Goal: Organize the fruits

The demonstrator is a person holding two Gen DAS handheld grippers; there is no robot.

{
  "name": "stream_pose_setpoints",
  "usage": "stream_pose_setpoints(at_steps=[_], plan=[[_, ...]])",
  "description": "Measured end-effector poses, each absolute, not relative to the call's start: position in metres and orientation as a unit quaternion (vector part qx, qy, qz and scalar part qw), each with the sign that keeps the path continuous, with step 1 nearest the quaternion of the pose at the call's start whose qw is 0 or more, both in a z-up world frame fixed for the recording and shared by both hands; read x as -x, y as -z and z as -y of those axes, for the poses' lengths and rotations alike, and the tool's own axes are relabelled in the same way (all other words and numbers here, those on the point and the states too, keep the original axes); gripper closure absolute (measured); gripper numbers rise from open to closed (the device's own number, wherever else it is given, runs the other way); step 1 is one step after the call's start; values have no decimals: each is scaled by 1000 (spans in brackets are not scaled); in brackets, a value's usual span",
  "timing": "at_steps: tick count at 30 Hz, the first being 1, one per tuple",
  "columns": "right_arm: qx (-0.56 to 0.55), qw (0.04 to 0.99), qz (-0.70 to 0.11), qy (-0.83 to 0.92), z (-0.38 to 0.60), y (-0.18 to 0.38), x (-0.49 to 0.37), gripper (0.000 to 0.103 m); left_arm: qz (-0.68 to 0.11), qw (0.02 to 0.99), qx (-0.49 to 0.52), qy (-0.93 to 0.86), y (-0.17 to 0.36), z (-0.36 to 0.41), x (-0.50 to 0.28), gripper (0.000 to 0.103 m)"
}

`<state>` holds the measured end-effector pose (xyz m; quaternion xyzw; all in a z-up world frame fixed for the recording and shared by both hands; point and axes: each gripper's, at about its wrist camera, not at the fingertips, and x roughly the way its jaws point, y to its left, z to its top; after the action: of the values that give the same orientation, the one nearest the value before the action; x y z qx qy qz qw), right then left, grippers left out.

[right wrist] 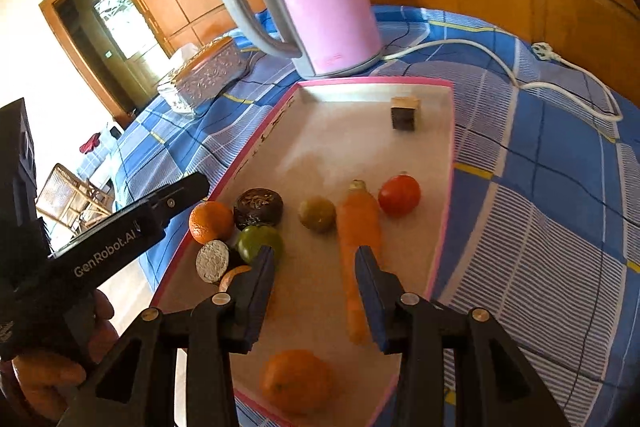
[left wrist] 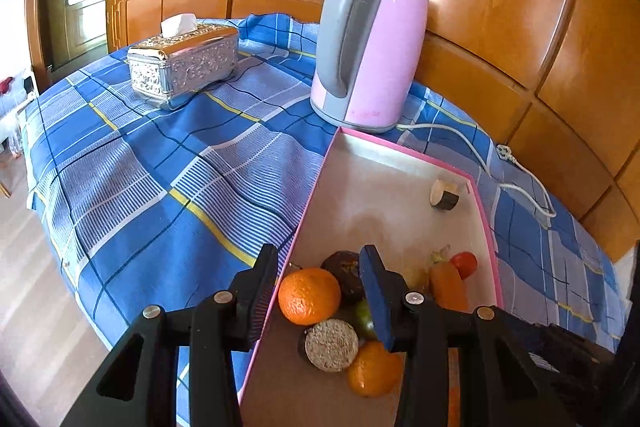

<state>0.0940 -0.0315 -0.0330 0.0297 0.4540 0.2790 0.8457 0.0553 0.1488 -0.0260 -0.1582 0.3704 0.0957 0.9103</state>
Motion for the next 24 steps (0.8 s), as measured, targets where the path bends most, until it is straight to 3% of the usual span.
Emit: stream_pose_setpoints(at_steps=[12, 15, 17, 24], plan=[[-4, 879, -417, -230, 47, 22, -73, 61, -358, 922, 106, -104, 16, -123, -34, 59], [-3, 888, -409, -212, 54, 20, -68, 58, -352, 925, 99, -104, 13, -118, -26, 50], [-5, 890, -406, -208, 58, 20, -66, 53, -350, 926, 97, -103, 12, -115, -22, 50], [-3, 897, -397, -193, 70, 18, -54, 53, -336, 932, 79, -106, 7, -101, -5, 48]])
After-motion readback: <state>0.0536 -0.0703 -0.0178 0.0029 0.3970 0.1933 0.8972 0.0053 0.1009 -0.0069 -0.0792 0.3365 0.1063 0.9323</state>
